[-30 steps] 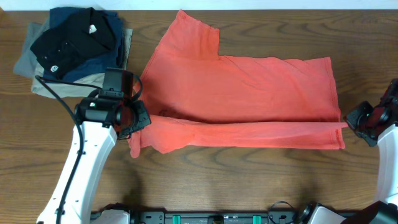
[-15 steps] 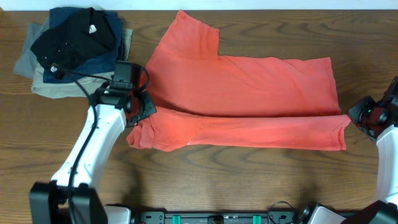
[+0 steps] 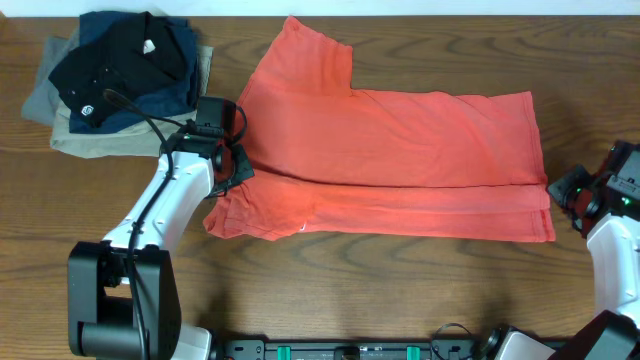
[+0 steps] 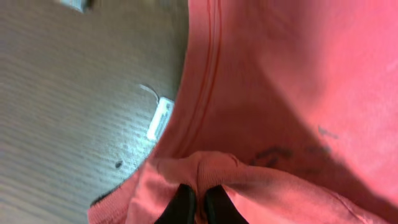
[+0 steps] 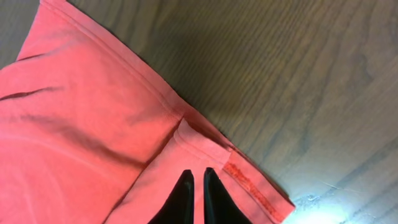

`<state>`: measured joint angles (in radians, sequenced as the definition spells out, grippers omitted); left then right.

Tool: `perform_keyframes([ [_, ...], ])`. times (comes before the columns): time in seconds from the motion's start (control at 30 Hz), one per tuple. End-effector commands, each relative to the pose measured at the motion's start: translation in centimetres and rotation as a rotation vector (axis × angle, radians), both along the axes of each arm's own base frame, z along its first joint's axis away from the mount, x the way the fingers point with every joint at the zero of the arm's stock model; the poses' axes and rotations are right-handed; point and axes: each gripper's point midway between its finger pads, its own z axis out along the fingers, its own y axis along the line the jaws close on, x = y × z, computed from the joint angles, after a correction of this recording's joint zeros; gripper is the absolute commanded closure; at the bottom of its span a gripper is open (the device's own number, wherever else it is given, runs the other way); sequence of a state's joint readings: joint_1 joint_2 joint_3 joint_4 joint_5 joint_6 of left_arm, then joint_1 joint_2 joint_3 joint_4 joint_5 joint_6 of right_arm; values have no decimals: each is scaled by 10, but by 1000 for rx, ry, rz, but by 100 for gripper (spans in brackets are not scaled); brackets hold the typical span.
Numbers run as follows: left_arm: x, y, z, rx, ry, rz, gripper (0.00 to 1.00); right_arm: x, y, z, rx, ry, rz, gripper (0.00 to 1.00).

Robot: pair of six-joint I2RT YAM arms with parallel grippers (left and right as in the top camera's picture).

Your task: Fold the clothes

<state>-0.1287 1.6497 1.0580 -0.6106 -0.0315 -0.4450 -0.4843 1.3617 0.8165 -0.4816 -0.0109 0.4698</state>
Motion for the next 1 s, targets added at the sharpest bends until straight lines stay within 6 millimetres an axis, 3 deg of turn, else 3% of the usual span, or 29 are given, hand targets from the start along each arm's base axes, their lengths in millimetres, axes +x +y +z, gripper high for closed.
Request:
perform_keyframes([
  [0.0, 5, 11, -2, 63, -21, 20, 88, -5, -2, -8, 7, 7, -21, 85],
  [0.1, 14, 10, 2, 59, -61, 15, 70, -3, -2, -8, 11, 2, -16, 65],
  [0.2, 23, 8, 5, 68, -98, -25, 32, 0, 4, -8, 36, -12, 12, 47],
  [0.23, 25, 8, 6, 71, -103, -34, 28, 1, 7, -8, 44, -18, 31, 43],
  [0.43, 23, 8, 24, 74, -98, -45, 25, 14, 24, 2, 83, -65, 169, 19],
  [0.67, 30, 4, 52, 45, -195, -49, 30, 33, 48, 23, 144, -160, 321, 5],
  [0.83, 38, -14, 58, -13, -229, -171, 29, 44, 58, 39, 83, -142, 390, 4],
  [0.97, 33, -18, 55, -34, -206, -178, 29, 35, 47, 49, -15, -15, 303, 5],
])
